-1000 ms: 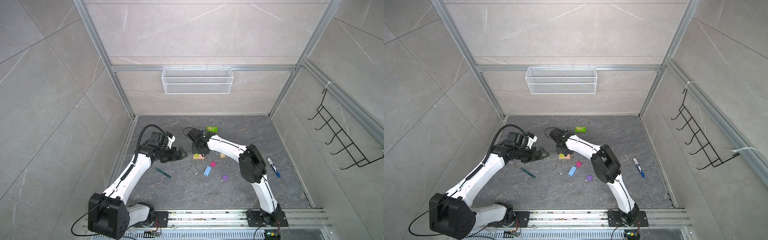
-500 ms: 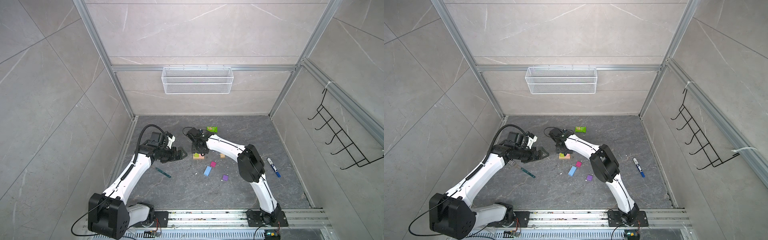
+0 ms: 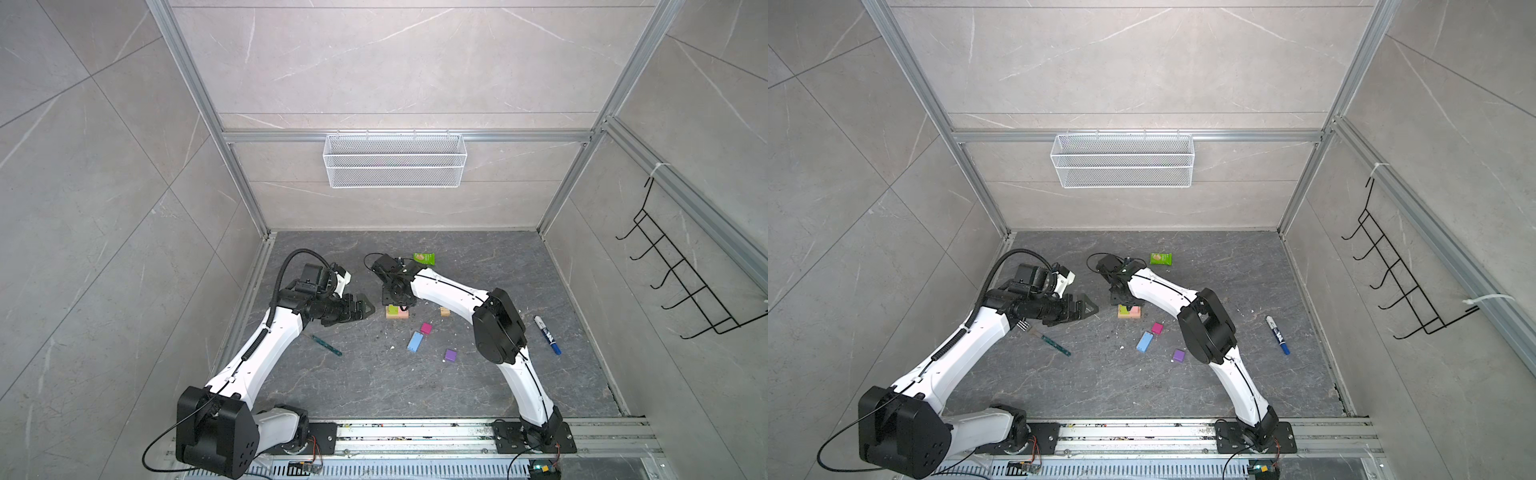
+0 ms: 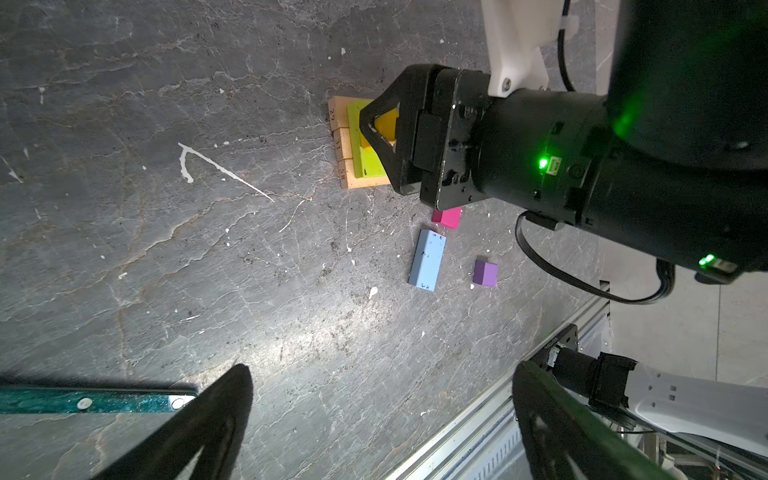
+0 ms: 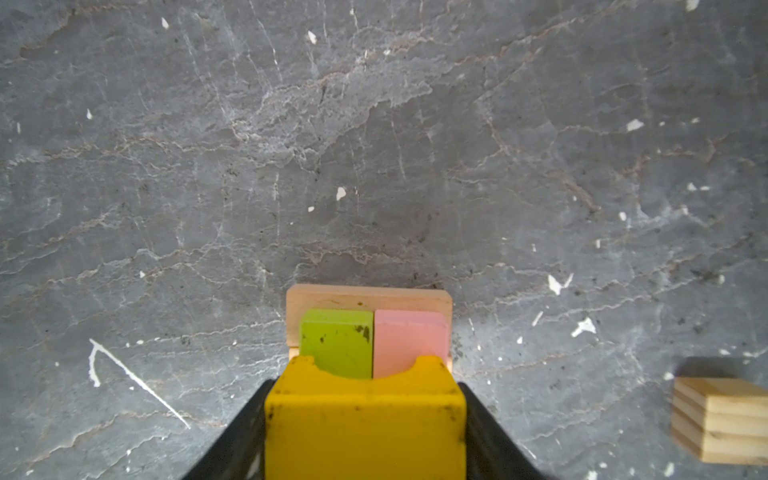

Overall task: Build the wood block tower
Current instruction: 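Lower the yellow block onto the lime green and pink blocks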

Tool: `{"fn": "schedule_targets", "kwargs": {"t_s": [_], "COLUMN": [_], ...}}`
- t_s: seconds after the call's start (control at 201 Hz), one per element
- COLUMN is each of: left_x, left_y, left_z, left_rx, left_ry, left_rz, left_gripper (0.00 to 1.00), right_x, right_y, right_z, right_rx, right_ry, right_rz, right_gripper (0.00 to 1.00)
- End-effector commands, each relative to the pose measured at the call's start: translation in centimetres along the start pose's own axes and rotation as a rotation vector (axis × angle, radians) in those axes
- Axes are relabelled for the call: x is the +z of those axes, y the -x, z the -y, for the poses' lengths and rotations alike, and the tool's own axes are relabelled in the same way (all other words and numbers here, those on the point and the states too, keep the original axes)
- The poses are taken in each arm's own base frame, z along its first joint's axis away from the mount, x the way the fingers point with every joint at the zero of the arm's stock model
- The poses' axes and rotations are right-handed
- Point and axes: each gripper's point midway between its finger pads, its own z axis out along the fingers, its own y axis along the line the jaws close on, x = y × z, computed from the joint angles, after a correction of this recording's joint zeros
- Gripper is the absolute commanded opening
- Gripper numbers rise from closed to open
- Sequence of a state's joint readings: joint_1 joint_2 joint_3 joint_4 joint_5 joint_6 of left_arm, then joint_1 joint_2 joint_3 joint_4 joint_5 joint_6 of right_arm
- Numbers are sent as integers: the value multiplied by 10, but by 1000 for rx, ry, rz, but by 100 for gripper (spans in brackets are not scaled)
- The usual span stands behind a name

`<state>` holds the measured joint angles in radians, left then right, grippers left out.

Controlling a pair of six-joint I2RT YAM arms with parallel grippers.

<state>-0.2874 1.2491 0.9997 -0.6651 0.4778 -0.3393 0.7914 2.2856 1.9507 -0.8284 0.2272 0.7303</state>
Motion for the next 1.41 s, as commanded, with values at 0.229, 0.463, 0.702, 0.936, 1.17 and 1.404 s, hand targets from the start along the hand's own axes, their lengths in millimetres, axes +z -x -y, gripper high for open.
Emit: {"fn": "schedule_targets", "kwargs": {"t_s": [0.229,0.463,0.702,0.936,1.17,1.404], "left_x": [-4,-4,-4,-4,-4,-4], "left_y": [2,2,2,2,2,2], "left_z": [9,9,9,9,9,9], "left_rx": [35,34,34,36,36,36], "left_ry": [-29,-28,-29,-29,-29,-29], "left_rz": [17,17,15,18,16,16], "left_gripper": [100,100,100,100,100,100], "right_x": [8,10,6,0,-9,-8], "right_y": [-3,-4,-2,1,5,3], "right_z": [9,6,6,5,4,-1], "right_rx": [2,-2,-5,-11,-20,-23], "right_ry": [-53,-41,-36,-33,-14,9], "right_rz": [-14,-22,-16,-5,7,-4], "right_gripper": [42,46,51,61,72,85]}}
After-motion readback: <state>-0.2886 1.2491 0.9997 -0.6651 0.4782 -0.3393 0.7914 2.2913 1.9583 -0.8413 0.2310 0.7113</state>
